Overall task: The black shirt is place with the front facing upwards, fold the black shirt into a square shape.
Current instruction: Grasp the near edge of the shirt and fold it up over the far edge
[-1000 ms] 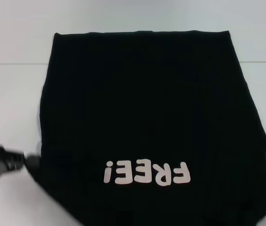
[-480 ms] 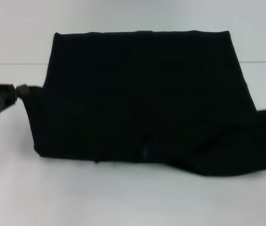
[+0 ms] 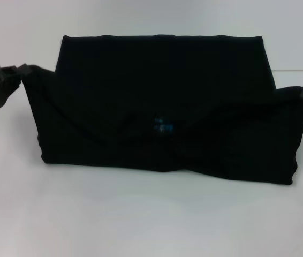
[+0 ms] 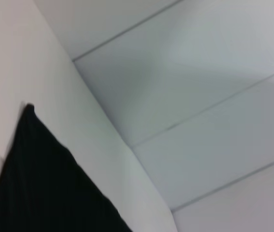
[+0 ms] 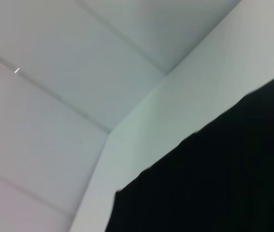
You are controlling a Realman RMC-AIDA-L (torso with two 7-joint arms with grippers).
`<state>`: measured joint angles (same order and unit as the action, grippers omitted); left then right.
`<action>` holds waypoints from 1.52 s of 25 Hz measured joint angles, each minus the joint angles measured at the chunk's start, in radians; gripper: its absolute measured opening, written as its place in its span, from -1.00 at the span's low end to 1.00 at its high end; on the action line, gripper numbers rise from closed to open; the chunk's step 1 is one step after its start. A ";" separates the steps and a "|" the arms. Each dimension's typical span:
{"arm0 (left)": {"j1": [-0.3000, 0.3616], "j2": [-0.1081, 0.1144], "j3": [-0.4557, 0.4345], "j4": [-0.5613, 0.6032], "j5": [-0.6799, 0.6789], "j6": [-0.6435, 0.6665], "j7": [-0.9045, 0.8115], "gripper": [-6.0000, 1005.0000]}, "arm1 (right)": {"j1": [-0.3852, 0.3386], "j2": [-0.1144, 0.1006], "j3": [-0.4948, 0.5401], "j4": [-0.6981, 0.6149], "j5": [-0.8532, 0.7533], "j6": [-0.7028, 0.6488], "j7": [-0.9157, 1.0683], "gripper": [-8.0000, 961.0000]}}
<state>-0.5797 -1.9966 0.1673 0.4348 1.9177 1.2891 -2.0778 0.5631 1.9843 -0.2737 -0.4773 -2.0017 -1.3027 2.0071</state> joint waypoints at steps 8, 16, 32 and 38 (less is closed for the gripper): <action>-0.048 -0.049 0.003 -0.012 -0.100 -0.148 0.140 -0.93 | 0.012 0.053 0.001 0.017 0.119 0.156 -0.174 -0.94; -0.092 -0.066 0.020 -0.051 -0.122 -0.275 0.251 -0.93 | 0.046 0.061 -0.033 0.083 0.209 0.252 -0.281 -0.94; -0.156 -0.094 0.092 -0.051 -0.128 -0.487 0.335 -0.92 | 0.110 0.063 -0.079 0.070 0.211 0.398 -0.325 -0.94; -0.162 -0.116 0.121 -0.051 -0.129 -0.546 0.351 -0.92 | 0.125 0.070 -0.124 0.079 0.211 0.513 -0.347 -0.94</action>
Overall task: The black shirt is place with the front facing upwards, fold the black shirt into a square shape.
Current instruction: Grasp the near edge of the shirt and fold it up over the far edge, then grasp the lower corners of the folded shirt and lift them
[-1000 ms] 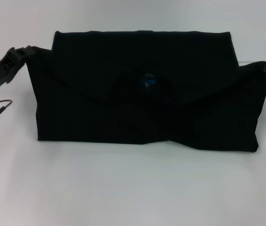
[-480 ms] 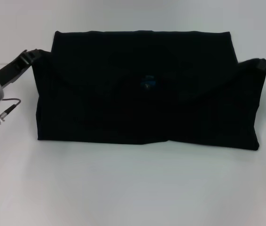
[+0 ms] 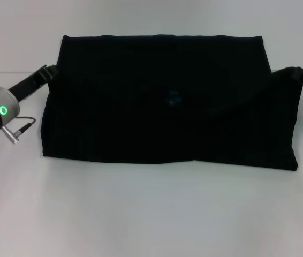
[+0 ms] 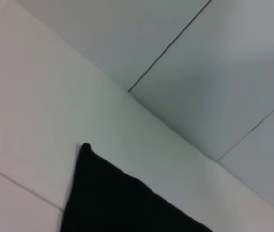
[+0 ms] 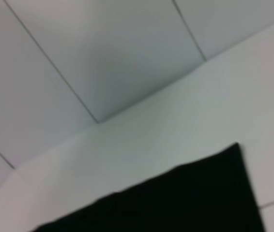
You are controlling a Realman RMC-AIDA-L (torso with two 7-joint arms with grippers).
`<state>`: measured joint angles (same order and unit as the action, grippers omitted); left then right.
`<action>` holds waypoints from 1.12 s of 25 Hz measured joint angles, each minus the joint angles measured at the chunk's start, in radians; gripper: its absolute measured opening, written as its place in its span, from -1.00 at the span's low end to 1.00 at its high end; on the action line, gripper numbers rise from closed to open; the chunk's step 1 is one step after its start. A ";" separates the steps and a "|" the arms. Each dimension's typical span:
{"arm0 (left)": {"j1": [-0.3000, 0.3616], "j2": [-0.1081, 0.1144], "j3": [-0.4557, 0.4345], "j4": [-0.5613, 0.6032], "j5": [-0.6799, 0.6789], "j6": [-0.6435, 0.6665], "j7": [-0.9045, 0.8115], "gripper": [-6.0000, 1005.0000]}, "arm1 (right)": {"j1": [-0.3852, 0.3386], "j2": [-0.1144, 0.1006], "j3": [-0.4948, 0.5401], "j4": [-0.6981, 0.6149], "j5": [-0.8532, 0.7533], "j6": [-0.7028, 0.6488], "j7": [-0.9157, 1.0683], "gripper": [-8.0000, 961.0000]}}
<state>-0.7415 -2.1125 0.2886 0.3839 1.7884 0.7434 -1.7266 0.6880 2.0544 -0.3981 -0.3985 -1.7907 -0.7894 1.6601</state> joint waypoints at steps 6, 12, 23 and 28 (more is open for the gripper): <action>-0.001 -0.007 0.030 0.000 0.000 -0.010 0.002 -0.92 | 0.005 0.007 -0.050 0.001 0.001 0.076 -0.001 -0.84; 0.028 -0.006 0.020 0.001 -0.010 -0.004 -0.014 -0.65 | -0.012 0.007 -0.051 -0.001 0.003 0.070 0.001 -0.37; 0.175 0.134 0.133 0.002 0.000 0.366 -0.319 0.24 | -0.087 -0.036 -0.162 -0.017 -0.047 -0.362 -0.022 0.40; 0.224 0.214 0.300 0.031 0.096 0.504 -0.546 0.45 | -0.115 -0.050 -0.242 -0.043 -0.133 -0.542 -0.095 0.66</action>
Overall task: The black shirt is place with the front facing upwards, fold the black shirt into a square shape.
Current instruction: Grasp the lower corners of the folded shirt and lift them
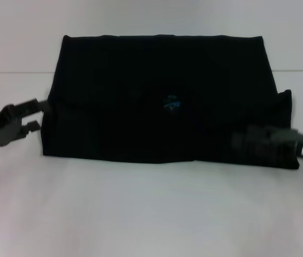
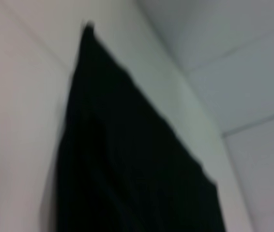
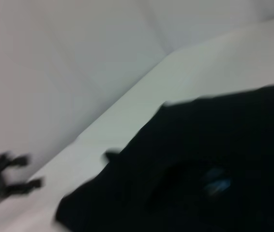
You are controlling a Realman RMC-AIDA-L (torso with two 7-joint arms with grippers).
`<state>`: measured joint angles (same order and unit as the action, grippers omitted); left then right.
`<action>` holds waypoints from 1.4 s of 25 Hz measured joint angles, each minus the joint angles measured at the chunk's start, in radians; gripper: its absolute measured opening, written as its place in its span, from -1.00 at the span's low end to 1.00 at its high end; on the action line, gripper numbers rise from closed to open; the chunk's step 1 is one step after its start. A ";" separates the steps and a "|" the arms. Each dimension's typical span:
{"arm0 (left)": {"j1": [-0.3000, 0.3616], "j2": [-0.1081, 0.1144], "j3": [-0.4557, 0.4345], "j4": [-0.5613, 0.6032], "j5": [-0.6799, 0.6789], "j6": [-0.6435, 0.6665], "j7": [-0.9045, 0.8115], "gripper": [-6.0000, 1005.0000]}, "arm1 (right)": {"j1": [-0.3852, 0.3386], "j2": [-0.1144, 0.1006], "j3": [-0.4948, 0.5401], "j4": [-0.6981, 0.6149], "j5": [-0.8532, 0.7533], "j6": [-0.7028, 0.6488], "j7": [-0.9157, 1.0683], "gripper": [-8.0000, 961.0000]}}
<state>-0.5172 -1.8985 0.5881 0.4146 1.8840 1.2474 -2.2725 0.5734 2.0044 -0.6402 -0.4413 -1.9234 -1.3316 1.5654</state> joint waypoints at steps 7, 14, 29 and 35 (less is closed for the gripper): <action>-0.021 -0.003 0.002 0.042 0.187 0.012 -0.077 0.57 | -0.007 0.023 -0.016 -0.008 -0.111 -0.080 -0.097 0.71; -0.035 -0.003 -0.008 0.073 0.255 0.000 -0.147 0.56 | -0.017 0.030 -0.020 -0.009 -0.140 -0.084 -0.112 0.71; -0.093 -0.050 0.070 0.077 0.266 -0.164 -0.108 0.55 | -0.018 0.040 -0.033 -0.008 -0.140 -0.079 -0.115 0.71; -0.099 -0.055 0.087 0.073 0.266 -0.168 -0.099 0.54 | -0.018 0.040 -0.033 -0.005 -0.140 -0.080 -0.116 0.71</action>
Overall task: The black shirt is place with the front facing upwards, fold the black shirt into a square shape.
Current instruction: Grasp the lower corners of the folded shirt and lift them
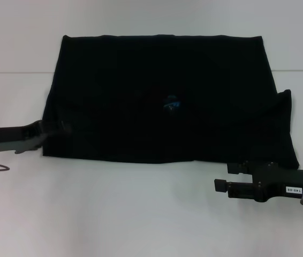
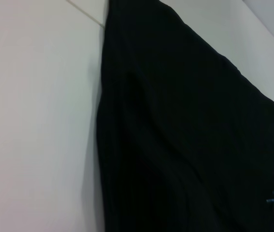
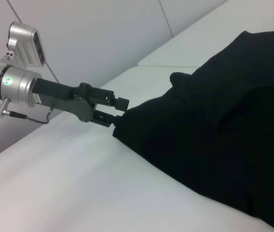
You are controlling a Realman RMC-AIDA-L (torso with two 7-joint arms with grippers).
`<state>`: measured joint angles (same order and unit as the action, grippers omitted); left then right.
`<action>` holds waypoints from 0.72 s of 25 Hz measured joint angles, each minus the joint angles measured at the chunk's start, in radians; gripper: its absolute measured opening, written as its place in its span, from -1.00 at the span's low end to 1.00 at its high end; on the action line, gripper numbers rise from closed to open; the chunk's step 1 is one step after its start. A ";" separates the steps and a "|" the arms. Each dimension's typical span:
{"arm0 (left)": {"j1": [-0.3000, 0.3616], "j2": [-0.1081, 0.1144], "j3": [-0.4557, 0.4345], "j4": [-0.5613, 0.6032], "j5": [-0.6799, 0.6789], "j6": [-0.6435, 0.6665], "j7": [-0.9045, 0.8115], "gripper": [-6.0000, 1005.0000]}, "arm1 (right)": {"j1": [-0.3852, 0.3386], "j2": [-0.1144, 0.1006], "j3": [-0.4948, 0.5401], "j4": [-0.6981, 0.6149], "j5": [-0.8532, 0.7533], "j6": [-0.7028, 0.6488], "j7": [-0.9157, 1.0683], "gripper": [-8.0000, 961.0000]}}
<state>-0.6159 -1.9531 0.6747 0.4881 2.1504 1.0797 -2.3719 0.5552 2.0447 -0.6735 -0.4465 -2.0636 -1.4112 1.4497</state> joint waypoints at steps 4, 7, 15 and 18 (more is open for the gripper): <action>-0.005 0.000 0.009 0.000 0.000 0.024 0.001 0.54 | 0.000 0.001 0.000 0.000 0.000 0.002 0.000 0.71; -0.007 0.001 0.039 0.000 0.000 0.018 0.003 0.54 | 0.001 0.001 0.000 -0.001 0.000 0.002 0.003 0.71; -0.009 0.000 0.070 0.007 0.000 -0.002 0.015 0.53 | 0.005 0.002 0.000 -0.001 0.001 0.003 0.008 0.71; -0.009 0.004 0.071 0.007 0.000 -0.004 0.016 0.53 | 0.005 0.002 0.004 -0.002 0.001 0.003 0.011 0.71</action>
<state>-0.6246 -1.9495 0.7458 0.4951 2.1506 1.0752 -2.3562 0.5599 2.0463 -0.6699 -0.4481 -2.0622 -1.4080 1.4603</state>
